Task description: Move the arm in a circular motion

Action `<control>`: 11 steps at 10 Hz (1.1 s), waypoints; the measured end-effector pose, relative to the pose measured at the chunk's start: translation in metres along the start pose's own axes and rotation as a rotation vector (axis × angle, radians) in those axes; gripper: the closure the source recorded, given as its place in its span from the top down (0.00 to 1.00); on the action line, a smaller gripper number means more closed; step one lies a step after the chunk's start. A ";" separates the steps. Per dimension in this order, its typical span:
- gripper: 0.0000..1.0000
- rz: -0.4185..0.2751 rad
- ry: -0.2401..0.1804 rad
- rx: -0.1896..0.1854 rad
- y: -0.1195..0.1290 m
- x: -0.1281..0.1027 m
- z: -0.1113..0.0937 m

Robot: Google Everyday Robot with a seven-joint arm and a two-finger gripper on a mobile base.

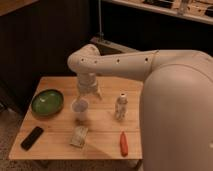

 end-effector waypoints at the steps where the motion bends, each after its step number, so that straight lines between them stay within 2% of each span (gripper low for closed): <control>1: 0.70 -0.016 -0.010 -0.025 0.012 -0.008 -0.006; 4: 0.70 -0.072 -0.045 -0.084 0.052 -0.051 -0.021; 5: 0.70 -0.102 -0.077 -0.109 0.069 -0.076 -0.032; 6: 0.70 -0.119 -0.104 -0.117 0.071 -0.097 -0.040; 8: 0.70 -0.127 -0.183 -0.128 0.067 -0.135 -0.059; 9: 0.70 -0.107 -0.217 -0.131 0.057 -0.152 -0.065; 11: 0.70 -0.053 -0.256 -0.127 0.025 -0.173 -0.071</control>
